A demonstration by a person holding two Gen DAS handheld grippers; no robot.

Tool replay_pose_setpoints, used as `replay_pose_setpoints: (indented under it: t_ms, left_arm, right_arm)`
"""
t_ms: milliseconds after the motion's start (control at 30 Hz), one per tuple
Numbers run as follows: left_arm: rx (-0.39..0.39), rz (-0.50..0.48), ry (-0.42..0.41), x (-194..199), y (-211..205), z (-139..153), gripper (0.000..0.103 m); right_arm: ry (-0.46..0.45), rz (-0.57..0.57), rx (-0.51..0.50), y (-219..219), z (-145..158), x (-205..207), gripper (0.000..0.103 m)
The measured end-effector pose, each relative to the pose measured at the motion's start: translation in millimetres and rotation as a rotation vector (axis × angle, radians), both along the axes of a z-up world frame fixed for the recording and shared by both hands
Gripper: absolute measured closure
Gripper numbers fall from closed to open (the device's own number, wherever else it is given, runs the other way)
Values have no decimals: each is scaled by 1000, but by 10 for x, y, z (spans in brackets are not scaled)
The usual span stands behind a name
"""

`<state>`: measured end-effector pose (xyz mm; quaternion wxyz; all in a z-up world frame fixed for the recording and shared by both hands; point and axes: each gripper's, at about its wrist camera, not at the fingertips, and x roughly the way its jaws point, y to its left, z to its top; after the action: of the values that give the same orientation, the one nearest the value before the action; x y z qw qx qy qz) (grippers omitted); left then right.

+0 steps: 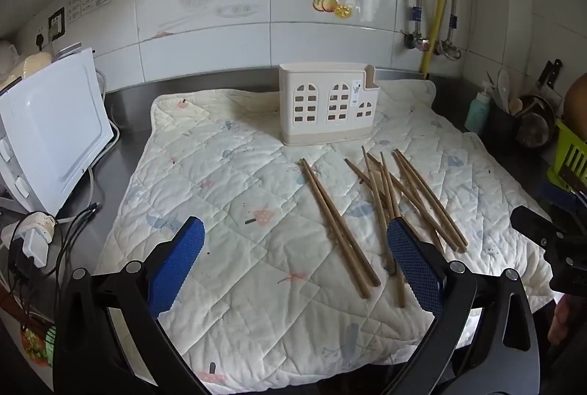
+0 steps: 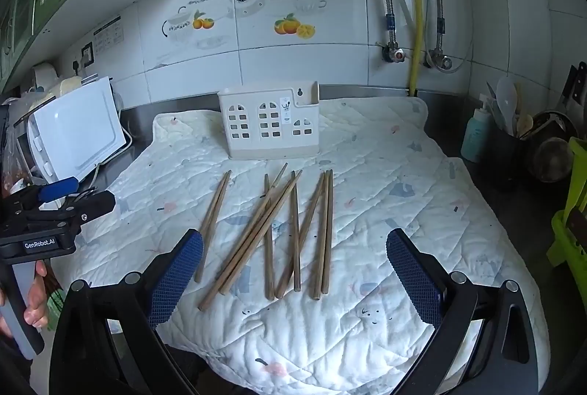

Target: Organize utensils

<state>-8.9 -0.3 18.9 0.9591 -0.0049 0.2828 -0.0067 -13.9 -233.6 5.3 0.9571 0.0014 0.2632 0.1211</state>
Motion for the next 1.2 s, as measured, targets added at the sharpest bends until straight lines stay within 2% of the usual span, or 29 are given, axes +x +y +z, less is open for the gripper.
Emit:
replay_pose_setpoints:
  t_ms: [133, 500, 633, 933, 1200]
  left_arm:
    - [-39, 29, 0, 40, 70, 7, 5]
    - [-8, 64, -44, 17, 86, -71, 5]
    - [22, 68, -31, 37, 80, -81, 5]
    - [4, 66, -3, 56, 105, -83, 5]
    - [27, 67, -3, 45, 90, -84, 5]
  right_arm:
    - [-10, 0, 2, 4, 16, 5, 6]
    - [-20, -1, 8, 1, 22, 34, 6]
    - [-15, -2, 5, 18, 10, 48, 6]
    - [-11, 3, 7, 37, -10, 56, 6]
    - [-12, 3, -4, 61, -17, 55, 6]
